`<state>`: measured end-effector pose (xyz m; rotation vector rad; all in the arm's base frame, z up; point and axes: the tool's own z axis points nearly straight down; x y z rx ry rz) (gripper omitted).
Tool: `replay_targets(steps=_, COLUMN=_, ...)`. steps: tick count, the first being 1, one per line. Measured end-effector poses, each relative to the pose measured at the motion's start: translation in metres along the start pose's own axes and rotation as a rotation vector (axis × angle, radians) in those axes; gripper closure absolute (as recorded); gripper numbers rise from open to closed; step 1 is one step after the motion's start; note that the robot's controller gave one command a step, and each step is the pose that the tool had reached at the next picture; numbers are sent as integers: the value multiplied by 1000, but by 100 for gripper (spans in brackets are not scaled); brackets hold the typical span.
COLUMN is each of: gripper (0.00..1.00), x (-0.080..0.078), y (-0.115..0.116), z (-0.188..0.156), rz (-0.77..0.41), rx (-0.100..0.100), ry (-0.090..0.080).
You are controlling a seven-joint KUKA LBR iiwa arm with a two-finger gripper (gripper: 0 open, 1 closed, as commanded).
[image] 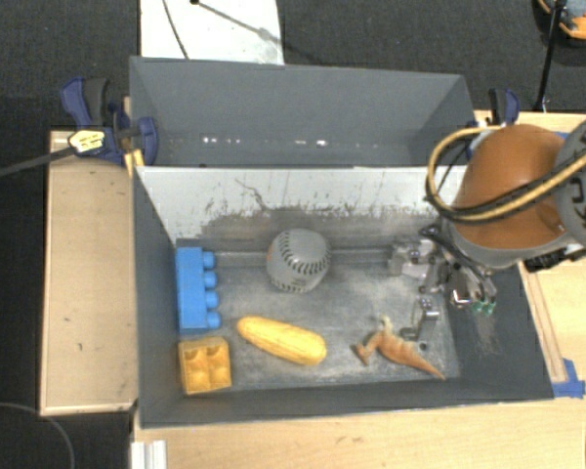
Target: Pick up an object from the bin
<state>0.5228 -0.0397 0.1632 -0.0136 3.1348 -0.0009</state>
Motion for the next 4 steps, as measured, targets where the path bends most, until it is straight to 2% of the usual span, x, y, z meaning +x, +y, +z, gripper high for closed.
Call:
replay_targets(steps=1, gripper=0, x=41, y=-8, z=7, rz=-97, rx=-2, ry=12)
replay_targets(steps=2, gripper=0, x=45, y=-18, z=36, rz=68, rx=-1, ry=5)
replay_targets(steps=3, gripper=0, x=38, y=-28, z=94, rz=181, rx=-1, ry=6)
replay_targets(steps=4, gripper=100, x=44, y=-24, z=93, rz=271, rx=0, ry=9)
